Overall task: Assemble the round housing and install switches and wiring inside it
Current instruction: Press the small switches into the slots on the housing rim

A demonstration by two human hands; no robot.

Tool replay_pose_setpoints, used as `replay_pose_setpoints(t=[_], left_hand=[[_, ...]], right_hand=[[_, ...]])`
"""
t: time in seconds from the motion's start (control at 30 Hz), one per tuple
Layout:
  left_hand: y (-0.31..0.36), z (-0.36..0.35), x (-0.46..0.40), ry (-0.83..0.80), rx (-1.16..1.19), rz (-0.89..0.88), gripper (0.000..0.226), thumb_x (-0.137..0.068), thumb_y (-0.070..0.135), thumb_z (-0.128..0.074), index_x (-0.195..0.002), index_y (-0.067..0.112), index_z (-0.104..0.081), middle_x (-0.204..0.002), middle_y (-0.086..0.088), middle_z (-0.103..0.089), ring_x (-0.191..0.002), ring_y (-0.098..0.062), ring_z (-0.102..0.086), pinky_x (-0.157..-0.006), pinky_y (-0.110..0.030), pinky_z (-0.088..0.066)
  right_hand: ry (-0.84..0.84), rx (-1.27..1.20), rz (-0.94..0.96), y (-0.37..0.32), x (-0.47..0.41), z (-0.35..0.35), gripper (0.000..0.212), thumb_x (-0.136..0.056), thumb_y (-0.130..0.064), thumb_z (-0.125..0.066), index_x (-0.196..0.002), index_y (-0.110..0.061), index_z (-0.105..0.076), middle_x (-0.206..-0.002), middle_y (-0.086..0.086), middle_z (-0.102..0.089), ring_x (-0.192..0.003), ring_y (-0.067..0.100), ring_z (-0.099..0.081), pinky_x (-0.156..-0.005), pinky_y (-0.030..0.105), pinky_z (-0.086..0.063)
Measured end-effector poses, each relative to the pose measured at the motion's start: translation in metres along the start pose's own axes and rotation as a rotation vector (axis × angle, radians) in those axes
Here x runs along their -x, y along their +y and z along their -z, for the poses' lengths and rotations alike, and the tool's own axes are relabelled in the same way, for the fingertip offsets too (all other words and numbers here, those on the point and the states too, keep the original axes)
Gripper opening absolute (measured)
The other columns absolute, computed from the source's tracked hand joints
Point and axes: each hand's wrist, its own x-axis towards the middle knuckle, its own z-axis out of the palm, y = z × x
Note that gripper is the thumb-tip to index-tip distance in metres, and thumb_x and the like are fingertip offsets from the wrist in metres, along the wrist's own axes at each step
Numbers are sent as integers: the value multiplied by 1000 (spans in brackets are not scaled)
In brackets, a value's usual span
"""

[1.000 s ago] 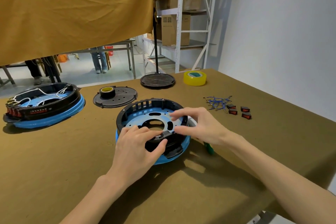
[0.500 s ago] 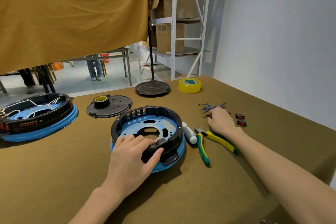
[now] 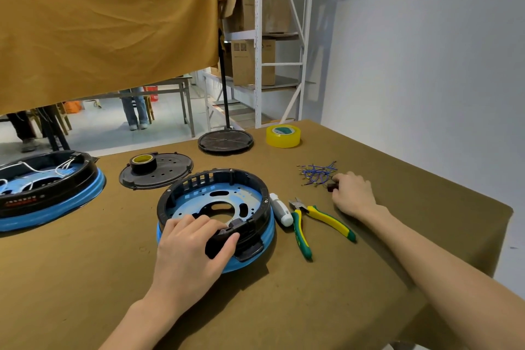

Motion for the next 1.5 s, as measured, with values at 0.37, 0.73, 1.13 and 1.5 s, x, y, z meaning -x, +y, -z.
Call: replay_pose_setpoints(t=[0.37, 0.73, 1.13, 1.5], left_hand=[[11, 3, -1, -38, -71, -3, 39, -94, 60, -54, -98, 28, -76, -87, 16, -70, -82, -6, -58, -80, -29, -39], [3, 34, -10, 3, 231, 25, 31, -103, 39, -49, -107, 19, -72, -101, 14, -68, -94, 1, -64, -83, -24, -55], [-15, 51, -6, -286, 240, -174, 38, -99, 52, -49, -120, 34, -74, -107, 25, -73, -102, 13, -64, -90, -8, -51], [4, 34, -4, -195, 124, -135, 65, -98, 75, -30, -89, 30, -75, -72, 19, -68, -65, 0, -63, -63, -18, -54]], right_hand=[[121, -480, 126, -42, 37, 21, 29, -103, -22, -55, -130, -13, -57, -118, 6, -70, -106, 24, -66, -94, 45, -55], [56, -847, 459, -166, 112, 31, 23, -103, -21, -56, -127, -21, -56, -106, -11, -66, -93, 3, -62, -82, 16, -50], [-80, -803, 543, -162, 86, 42, 24, -105, -14, -54, -129, -12, -56, -101, 0, -69, -80, 12, -70, -80, 25, -55], [60, -692, 708, -166, 100, 41, 32, -99, -13, -64, -130, -16, -60, -112, -6, -61, -81, 6, -58, -78, 19, -52]])
